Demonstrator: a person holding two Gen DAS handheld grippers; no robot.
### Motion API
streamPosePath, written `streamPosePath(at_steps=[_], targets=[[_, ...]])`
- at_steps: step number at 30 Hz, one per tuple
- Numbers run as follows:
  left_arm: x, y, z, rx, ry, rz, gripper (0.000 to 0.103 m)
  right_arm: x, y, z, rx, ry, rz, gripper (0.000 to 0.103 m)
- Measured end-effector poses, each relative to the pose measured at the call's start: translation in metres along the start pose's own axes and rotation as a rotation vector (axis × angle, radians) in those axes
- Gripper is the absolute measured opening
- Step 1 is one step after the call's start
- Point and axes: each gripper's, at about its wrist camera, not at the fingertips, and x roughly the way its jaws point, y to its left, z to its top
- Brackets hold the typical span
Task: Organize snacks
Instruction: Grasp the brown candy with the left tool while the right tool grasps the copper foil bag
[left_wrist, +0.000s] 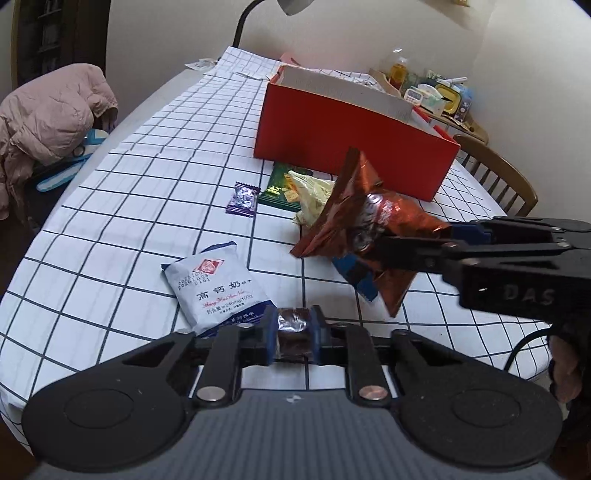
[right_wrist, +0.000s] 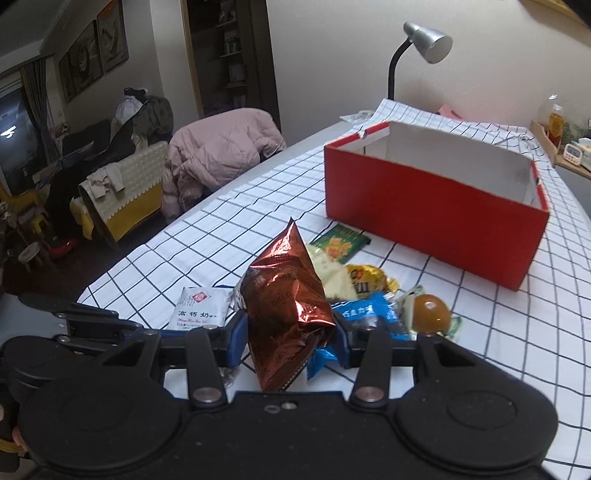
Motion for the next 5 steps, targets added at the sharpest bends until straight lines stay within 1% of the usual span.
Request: streamPosePath(at_steps=[3, 5], targets=[[0.0014, 0.0009, 0.0004, 0.007, 0.018, -0.004, 0.015, -0.0052, -0.0009, -0.001, 0.0, -0.004, -0.008, 0.045], [-0.0024, -0.001, 0.0005, 0.016, 0.0, 0.011, 0.015, -0.0083, -0.0024, -0.0028, 0.009, -0.008, -0.008, 0.045]])
